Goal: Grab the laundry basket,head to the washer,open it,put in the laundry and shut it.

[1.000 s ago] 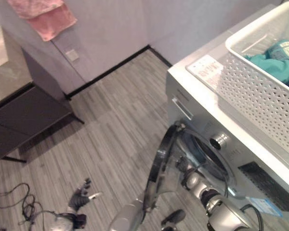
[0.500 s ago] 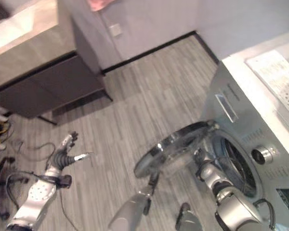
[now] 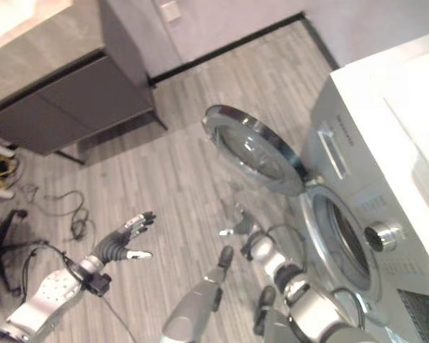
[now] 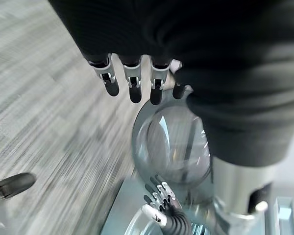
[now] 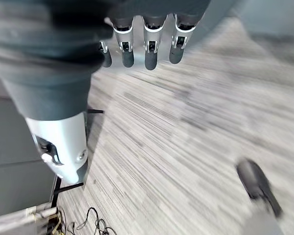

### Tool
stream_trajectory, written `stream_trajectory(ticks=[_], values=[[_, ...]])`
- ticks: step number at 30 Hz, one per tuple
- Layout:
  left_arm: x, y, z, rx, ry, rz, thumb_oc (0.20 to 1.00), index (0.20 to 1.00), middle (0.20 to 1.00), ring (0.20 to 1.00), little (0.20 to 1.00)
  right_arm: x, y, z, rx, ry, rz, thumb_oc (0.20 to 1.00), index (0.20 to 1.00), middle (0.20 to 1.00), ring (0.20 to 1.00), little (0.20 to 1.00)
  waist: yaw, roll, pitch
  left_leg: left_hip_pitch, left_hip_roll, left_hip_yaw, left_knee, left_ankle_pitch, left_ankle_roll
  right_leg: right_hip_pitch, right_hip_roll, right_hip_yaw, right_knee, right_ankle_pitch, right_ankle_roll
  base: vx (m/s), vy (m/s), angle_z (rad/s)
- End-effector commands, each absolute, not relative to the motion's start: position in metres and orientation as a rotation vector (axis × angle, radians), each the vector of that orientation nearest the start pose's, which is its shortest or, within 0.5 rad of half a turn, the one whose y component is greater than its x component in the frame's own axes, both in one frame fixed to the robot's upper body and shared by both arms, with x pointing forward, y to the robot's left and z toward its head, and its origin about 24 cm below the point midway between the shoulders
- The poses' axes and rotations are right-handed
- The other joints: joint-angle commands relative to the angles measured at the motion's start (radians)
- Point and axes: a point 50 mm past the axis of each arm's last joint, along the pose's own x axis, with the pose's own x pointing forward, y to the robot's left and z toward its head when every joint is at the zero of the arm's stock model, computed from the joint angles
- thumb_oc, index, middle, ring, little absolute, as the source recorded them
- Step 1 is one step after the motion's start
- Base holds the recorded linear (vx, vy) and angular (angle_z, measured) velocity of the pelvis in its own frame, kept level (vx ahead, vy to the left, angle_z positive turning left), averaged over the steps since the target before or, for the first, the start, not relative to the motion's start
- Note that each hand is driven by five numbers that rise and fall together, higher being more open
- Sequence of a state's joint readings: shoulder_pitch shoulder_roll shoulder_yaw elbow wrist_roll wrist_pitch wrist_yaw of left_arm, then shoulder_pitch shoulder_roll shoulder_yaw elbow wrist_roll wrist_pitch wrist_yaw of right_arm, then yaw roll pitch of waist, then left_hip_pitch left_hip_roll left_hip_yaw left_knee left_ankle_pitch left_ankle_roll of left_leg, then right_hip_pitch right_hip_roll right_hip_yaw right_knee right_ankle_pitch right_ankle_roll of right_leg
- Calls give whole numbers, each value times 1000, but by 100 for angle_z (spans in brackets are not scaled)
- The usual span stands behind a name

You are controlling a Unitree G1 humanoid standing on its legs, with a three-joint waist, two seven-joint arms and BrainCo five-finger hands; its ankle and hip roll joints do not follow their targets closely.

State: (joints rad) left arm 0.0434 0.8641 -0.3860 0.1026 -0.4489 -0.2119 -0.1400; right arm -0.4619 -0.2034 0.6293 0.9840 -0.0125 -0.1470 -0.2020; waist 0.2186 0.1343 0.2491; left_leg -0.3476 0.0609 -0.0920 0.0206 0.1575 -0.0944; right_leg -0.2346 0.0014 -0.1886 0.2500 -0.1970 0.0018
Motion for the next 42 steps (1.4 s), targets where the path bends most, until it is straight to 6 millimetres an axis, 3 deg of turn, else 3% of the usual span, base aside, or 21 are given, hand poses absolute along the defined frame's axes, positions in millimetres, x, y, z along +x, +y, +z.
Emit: stream_trajectory(ticks=[1,3,5,6,7,9,10,11,12,15,17,18,19,20,21,23,25,26,29,33,42], values=[[222,234,11,481,239,-452,1000,1000,1000,1000,1000,284,-121,-49,-540,308,313,1000,1000,1000,1000,1000,-31,-82,-47,-47,-101,71,-42,41,73,142,-7,-32,-276,85,33,159,160,-45],[233,226,-24,638,331,-414,1000,1000,1000,1000,1000,257,-143,-64,-558,355,314,1000,1000,1000,1000,1000,-94,-106,-62,-24,-98,114,-49,14,81,142,-21,8,-286,93,50,129,207,-43],[239,224,-36,661,366,-363,1000,1000,1000,1000,1000,248,-147,-68,-568,366,325,1000,1000,1000,1000,1000,-116,-115,-65,-16,-95,134,-52,5,84,139,-24,26,-289,99,56,63,177,-49],[249,222,-60,658,469,-222,1000,1000,1000,1000,1000,229,-163,-74,-611,394,332,1000,1000,1000,1000,1000,-175,-142,-67,-1,-82,190,-60,-14,90,122,-30,78,-287,114,69,48,221,-76],[253,222,-67,650,512,-148,1000,1000,1000,1000,1000,218,-175,-80,-630,431,322,1000,1000,1000,1000,1000,-201,-154,-68,4,-75,220,-62,-24,93,108,-31,107,-282,125,74,60,287,-82],[260,221,-68,696,513,-109,1000,1000,1000,1000,1000,210,-181,-83,-642,448,320,1000,1000,1000,1000,1000,-219,-165,-67,10,-68,247,-62,-33,95,97,-33,132,-276,131,79,25,167,-99],[267,231,-68,779,559,-41,1000,1000,1000,1000,1000,196,-197,-87,-649,485,288,1000,1000,1000,1000,1000,-261,-189,-63,21,-57,293,-66,-49,100,68,-34,175,-261,150,91,12,126,-135],[267,231,-68,779,558,-42,1000,1000,1000,1000,1000,196,-198,-87,-649,485,288,1000,1000,1000,1000,1000,-259,-189,-63,21,-56,295,-66,-49,101,68,-34,176,-260,149,92,24,255,-147],[273,249,-62,819,609,46,1000,1000,1000,1000,1000,178,-216,-95,-651,554,245,1000,1000,1000,1000,1000,-304,-211,-55,30,-47,342,-62,-65,105,39,-33,220,-242,167,103,16,184,-105],[269,281,-56,903,691,125,1000,1000,1000,1000,1000,156,-238,-107,-671,665,200,1000,1000,1000,1000,1000,-361,-251,-46,45,-29,412,-48,-93,108,6,-29,264,-229,202,128,39,176,-67],[255,304,-58,1005,772,143,1000,1000,1000,1000,1000,148,-249,-115,-672,745,160,1000,1000,1000,1000,1000,-368,-281,-52,74,-12,480,-39,-136,95,5,-46,207,-246,239,151,75,103,-139],[255,304,-58,1006,772,144,1000,1000,1000,1000,1000,148,-249,-115,-672,745,160,1000,1000,1000,1000,1000,-367,-282,-51,74,-12,480,-39,-136,95,5,-46,207,-246,239,151,-6,10,-193],[242,319,-60,1083,828,133,1000,1000,1000,1000,1000,139,-260,-122,-637,820,76,1000,1000,1000,1000,1000,-360,-307,-65,100,29,560,-40,-143,76,-5,-66,58,-279,287,166,10,-10,-185],[231,326,-65,1106,874,130,1000,1000,1000,1000,1000,129,-265,-128,-609,886,27,1000,1000,1000,1000,1000,-355,-314,-74,117,43,585,-37,-145,71,-8,-73,-3,-283,302,168,41,3,-195],[224,327,-69,1101,898,123,1000,1000,1000,1000,1000,119,-268,-133,-585,940,-14,1000,1000,1000,1000,1000,-353,-317,-79,128,46,590,-32,-148,71,-6,-72,-14,-280,302,166,86,21,-116],[210,329,-77,1082,949,115,1000,1000,1000,1000,1000,86,-282,-142,-540,1075,-105,1000,1000,1000,1000,1000,-351,-309,-91,138,33,573,-28,-153,76,7,-66,10,-281,288,155,94,46,-58],[207,326,-81,1068,954,98,1000,1000,1000,1000,1000,80,-286,-142,-543,1106,-120,1000,1000,1000,1000,1000,-348,-300,-94,145,25,567,-32,-156,79,14,-67,7,-282,280,150,52,49,40],[202,320,-87,1025,950,86,1000,1000,1000,1000,1000,72,-295,-142,-552,1152,-157,1000,1000,1000,1000,1000,-337,-279,-103,162,12,561,-47,-160,81,32,-73,-7,-289,273,149,67,43,38],[197,309,-95,985,933,66,1000,1000,1000,1000,1000,65,-295,-144,-512,1179,-183,1000,1000,1000,1000,1000,-320,-246,-117,185,-1,548,-56,-159,78,61,-78,-15,-300,264,150,74,12,13],[189,289,-107,943,926,15,1000,1000,1000,1000,1000,73,-286,-146,-486,1164,-156,1000,1000,1000,1000,1000,-306,-212,-137,222,-9,528,-59,-160,72,107,-76,-12,-318,248,144,55,-37,32],[156,272,-128,773,974,19,1000,1000,1000,1000,1000,78,-268,-149,-402,1109,-119,1000,1000,1000,1000,1000,-288,-175,-187,281,4,496,-16,-154,49,198,-54,-15,-311,199,118,65,-97,10]])
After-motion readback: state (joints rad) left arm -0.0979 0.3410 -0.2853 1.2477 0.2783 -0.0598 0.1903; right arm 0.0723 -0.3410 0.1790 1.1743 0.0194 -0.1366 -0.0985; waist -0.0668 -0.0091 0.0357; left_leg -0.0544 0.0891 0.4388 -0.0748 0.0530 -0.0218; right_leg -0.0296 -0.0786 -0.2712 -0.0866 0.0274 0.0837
